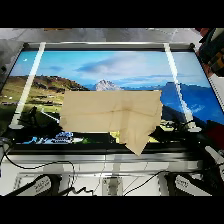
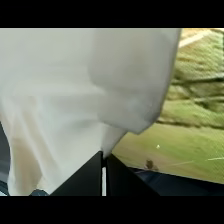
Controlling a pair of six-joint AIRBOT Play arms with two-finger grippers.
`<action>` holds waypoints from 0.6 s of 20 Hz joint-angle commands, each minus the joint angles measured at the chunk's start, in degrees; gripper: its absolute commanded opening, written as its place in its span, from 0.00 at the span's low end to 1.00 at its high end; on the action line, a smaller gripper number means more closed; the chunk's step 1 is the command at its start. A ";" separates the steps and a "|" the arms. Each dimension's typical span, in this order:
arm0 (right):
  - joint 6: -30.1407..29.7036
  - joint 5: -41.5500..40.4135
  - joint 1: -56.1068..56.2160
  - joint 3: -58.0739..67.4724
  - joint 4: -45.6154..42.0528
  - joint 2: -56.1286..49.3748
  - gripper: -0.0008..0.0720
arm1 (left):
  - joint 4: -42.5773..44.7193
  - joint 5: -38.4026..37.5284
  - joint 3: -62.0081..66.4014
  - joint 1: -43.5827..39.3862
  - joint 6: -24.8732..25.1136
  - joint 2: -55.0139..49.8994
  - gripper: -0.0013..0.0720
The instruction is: Fold the clothes and pants, and hang the long-sleeved shirts on hangers.
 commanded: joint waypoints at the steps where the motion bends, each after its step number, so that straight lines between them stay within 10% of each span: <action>1: -0.57 2.97 -0.02 2.40 0.28 0.07 0.03 | -2.23 1.79 0.11 -0.70 0.24 0.09 0.05; 8: 0.79 11.52 -0.02 13.94 0.31 8.83 0.03 | -3.21 0.28 9.62 -0.70 0.33 6.49 0.05; 12: 7.65 -0.15 3.76 19.08 3.67 12.35 0.03 | -13.79 6.47 12.68 -2.54 0.22 8.41 0.04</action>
